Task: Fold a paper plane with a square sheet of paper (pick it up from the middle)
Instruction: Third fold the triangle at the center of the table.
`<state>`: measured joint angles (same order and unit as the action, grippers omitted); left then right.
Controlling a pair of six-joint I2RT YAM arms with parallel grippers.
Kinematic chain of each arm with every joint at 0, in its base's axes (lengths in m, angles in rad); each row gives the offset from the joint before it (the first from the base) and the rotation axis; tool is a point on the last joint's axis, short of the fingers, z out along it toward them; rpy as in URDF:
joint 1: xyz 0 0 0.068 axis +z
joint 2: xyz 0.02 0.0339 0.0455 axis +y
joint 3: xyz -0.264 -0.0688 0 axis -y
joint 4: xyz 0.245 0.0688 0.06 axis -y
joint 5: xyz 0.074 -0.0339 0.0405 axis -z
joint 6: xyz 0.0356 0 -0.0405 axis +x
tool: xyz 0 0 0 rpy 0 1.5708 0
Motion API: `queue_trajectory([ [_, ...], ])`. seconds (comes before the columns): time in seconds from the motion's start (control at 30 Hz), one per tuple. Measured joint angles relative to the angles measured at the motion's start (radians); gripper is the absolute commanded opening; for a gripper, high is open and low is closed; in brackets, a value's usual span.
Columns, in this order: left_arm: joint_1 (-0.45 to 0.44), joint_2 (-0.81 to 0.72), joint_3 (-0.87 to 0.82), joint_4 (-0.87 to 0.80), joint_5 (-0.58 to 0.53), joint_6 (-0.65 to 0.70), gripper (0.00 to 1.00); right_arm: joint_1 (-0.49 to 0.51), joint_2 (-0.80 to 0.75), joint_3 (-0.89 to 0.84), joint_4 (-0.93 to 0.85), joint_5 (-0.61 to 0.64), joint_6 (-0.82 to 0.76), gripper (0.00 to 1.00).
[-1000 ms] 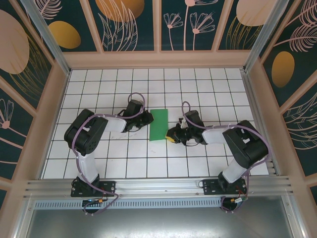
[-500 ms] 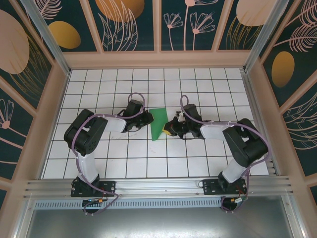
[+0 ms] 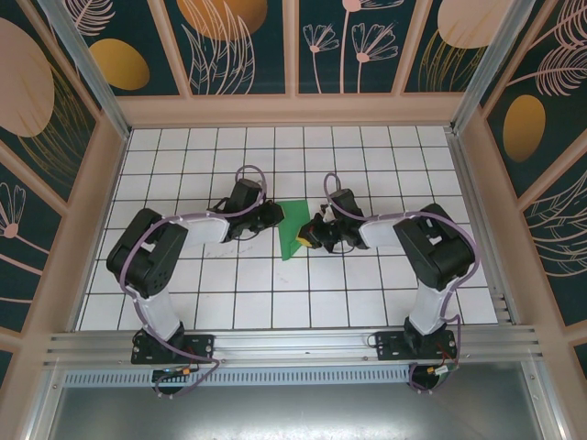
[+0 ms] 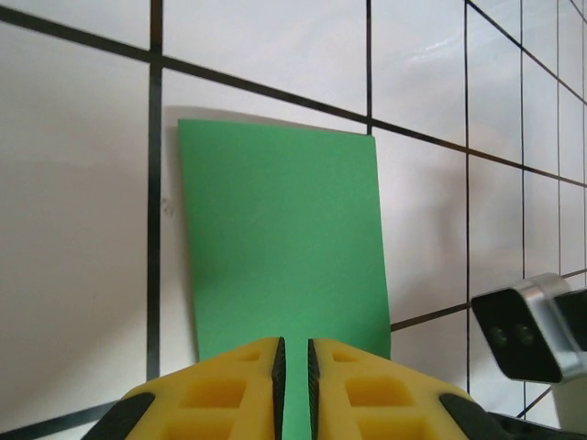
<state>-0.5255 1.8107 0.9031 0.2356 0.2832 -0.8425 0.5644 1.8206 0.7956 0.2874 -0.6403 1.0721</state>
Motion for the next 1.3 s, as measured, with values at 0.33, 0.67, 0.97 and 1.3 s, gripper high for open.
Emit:
queue_trajectory([
  [0.33, 0.0, 0.108, 0.044, -0.014, 0.02, 0.001, 0.14, 0.0, 0.027, 0.013, 0.031, -0.013, 0.0, 0.01],
  [0.67, 0.002, 0.124, 0.072, -0.034, 0.019, 0.0, 0.13, 0.0, 0.068, 0.035, 0.058, -0.016, 0.0, 0.01],
  [0.97, 0.002, 0.125, 0.073, -0.035, 0.02, 0.0, 0.12, 0.0, 0.087, 0.055, 0.072, -0.016, -0.005, 0.01],
  [1.3, 0.002, 0.125, 0.073, -0.035, 0.022, 0.0, 0.12, 0.005, 0.114, 0.08, 0.072, -0.016, -0.02, 0.01],
])
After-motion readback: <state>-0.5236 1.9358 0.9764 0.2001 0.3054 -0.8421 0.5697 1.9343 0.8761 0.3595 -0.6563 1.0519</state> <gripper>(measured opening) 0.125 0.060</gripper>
